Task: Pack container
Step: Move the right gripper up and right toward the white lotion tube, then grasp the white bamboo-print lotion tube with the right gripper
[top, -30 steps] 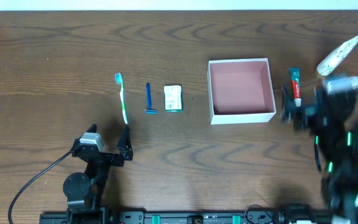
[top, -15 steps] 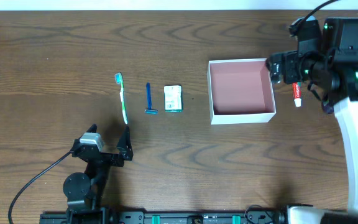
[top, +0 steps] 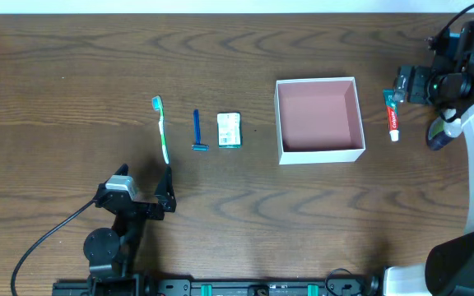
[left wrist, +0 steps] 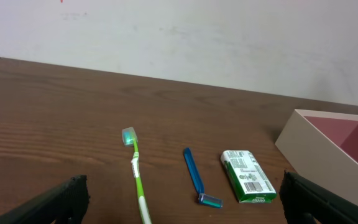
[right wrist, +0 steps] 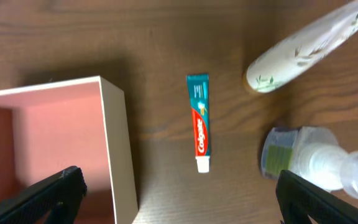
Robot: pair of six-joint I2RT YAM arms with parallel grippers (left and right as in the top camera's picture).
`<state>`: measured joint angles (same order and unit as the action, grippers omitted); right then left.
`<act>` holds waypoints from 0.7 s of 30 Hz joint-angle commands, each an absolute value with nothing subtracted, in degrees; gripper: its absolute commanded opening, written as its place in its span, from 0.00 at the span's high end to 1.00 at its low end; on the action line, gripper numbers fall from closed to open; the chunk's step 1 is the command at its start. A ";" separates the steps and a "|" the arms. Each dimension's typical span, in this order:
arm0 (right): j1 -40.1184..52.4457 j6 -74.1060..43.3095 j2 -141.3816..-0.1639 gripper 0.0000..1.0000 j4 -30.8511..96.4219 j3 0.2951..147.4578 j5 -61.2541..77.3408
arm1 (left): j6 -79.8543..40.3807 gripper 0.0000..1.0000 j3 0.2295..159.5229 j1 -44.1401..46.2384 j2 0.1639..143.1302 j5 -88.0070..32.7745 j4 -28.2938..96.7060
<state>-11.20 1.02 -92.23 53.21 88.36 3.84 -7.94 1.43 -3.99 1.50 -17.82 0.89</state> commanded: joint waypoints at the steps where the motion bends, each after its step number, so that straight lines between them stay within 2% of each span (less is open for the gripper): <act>1: -11.66 0.03 -91.83 0.01 53.01 89.45 6.00 | -8.45 0.02 0.38 -4.16 1.48 -18.41 2.74; 14: -11.66 -0.67 -91.66 0.01 47.22 89.84 14.66 | -8.45 0.02 0.38 -4.16 1.48 -18.41 2.74; 21: -12.69 -5.41 -91.64 0.04 46.37 93.69 6.79 | -8.45 0.02 0.38 -4.16 1.48 -18.41 2.74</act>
